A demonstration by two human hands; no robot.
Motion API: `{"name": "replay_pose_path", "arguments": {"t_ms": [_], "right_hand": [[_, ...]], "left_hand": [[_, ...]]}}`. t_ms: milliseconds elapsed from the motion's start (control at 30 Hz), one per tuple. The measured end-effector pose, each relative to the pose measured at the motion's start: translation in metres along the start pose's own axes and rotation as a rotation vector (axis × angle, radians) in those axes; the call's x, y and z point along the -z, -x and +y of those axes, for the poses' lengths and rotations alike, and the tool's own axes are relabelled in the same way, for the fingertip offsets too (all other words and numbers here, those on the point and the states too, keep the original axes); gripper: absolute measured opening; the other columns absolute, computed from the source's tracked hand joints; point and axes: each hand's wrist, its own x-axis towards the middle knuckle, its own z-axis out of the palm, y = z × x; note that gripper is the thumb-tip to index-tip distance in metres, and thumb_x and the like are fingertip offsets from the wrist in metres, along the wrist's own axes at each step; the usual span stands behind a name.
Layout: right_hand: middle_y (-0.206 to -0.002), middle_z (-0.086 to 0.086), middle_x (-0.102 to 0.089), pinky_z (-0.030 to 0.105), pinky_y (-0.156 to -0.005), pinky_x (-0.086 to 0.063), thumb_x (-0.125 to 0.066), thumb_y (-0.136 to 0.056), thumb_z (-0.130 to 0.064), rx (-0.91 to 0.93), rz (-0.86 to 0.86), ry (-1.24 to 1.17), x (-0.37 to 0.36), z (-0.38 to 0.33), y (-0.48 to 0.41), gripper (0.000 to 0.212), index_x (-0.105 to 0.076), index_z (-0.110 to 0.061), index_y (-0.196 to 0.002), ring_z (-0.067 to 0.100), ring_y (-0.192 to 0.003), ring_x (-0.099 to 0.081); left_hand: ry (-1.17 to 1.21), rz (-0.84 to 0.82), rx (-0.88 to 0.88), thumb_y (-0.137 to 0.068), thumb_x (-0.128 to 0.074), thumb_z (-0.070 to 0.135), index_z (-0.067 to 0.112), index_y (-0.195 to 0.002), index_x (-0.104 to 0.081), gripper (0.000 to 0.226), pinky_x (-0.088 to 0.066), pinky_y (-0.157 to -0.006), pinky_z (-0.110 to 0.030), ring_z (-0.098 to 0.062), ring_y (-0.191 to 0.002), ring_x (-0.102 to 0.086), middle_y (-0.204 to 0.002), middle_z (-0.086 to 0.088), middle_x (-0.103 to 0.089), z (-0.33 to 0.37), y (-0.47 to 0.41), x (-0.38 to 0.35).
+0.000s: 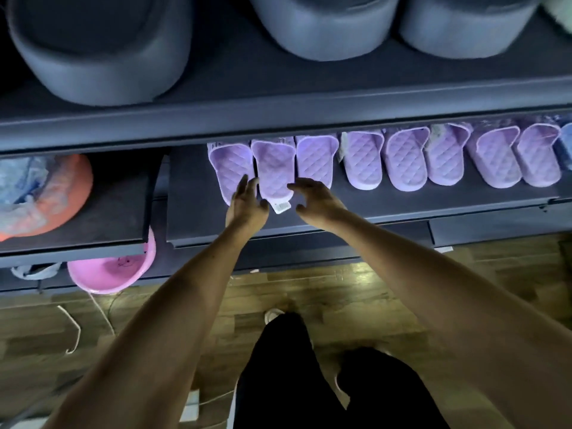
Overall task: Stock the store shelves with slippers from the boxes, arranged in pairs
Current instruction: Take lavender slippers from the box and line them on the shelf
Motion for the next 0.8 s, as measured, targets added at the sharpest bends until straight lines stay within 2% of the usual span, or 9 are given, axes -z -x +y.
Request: {"name": "replay_pose_path", "arguments": {"t_ms": [100,233,333,500,600,700,800], "right_hand": [[-0.153,-0.003,-0.026,0.03,-0.111,-0.03,-0.048,-0.09,-0.014,-0.008,0.024,0.028,0.022,0.028,0.032,0.049,-0.044,-0.023,-0.138,0.017,-0.141,-0.023],[-0.144,0.004,-0.041,0.035,-0.107,-0.036,-0.05,-0.088,-0.014,-0.013,0.074,0.065,0.061,0.079,0.086,0.042,-0.053,-0.016,-0.13,0.024,-0.134,-0.035],[-0.141,0.005,-0.044,0.036,-0.106,-0.037,-0.05,-0.088,-0.013,-0.024,0.139,0.058,0.098,0.133,0.149,0.041,-0.056,-0.015,-0.128,0.025,-0.132,-0.037],[-0.135,0.009,-0.051,0.03,-0.103,-0.035,-0.049,-0.088,-0.012,-0.209,0.275,0.066,0.153,0.254,0.277,0.036,-0.058,-0.012,-0.123,0.028,-0.126,-0.044],[-0.133,0.012,-0.052,0.034,-0.103,-0.035,-0.048,-0.089,-0.011,-0.343,0.352,0.099,0.181,0.323,0.35,0.035,-0.058,-0.008,-0.122,0.029,-0.124,-0.047],[-0.137,0.009,-0.05,0.034,-0.106,-0.033,-0.042,-0.094,-0.012,-0.428,0.389,0.116,0.204,0.381,0.406,0.037,-0.053,-0.012,-0.129,0.025,-0.127,-0.044],[-0.139,0.006,-0.048,0.038,-0.109,-0.029,-0.038,-0.096,-0.015,-0.504,0.441,0.116,0.223,0.433,0.443,0.038,-0.05,-0.014,-0.132,0.025,-0.129,-0.041]], "left_hand": [[0.044,0.005,-0.06,-0.091,-0.049,0.014,0.016,-0.141,-0.034,0.052,-0.035,-0.104,-0.032,-0.023,-0.136,-0.034,-0.155,-0.003,-0.022,0.045,0.02,-0.009],[0.01,-0.05,-0.189,-0.091,-0.049,0.011,0.013,-0.141,-0.035,0.052,-0.034,-0.102,-0.029,-0.024,-0.133,-0.038,-0.151,-0.004,-0.03,0.117,0.061,-0.034],[0.001,-0.081,-0.279,-0.09,-0.05,0.01,0.011,-0.138,-0.039,0.049,-0.039,-0.098,-0.033,-0.03,-0.122,-0.048,-0.143,-0.009,-0.041,0.193,0.094,-0.066],[-0.091,-0.129,-0.585,-0.089,-0.052,0.009,0.007,-0.135,-0.043,0.047,-0.033,-0.102,-0.033,-0.031,-0.125,-0.045,-0.139,-0.014,-0.045,0.349,0.154,-0.147],[-0.112,-0.181,-0.768,-0.089,-0.051,0.006,0.005,-0.134,-0.045,0.045,-0.029,-0.103,-0.03,-0.03,-0.125,-0.045,-0.139,-0.014,-0.046,0.437,0.194,-0.2],[-0.157,-0.29,-0.935,-0.087,-0.052,0.004,0.004,-0.132,-0.046,0.045,-0.028,-0.105,-0.029,-0.028,-0.127,-0.044,-0.139,-0.013,-0.046,0.506,0.232,-0.248],[-0.149,-0.354,-1.058,-0.086,-0.052,0.003,0.003,-0.131,-0.047,0.045,-0.032,-0.106,-0.035,-0.031,-0.125,-0.044,-0.138,-0.014,-0.046,0.563,0.251,-0.293]]}}
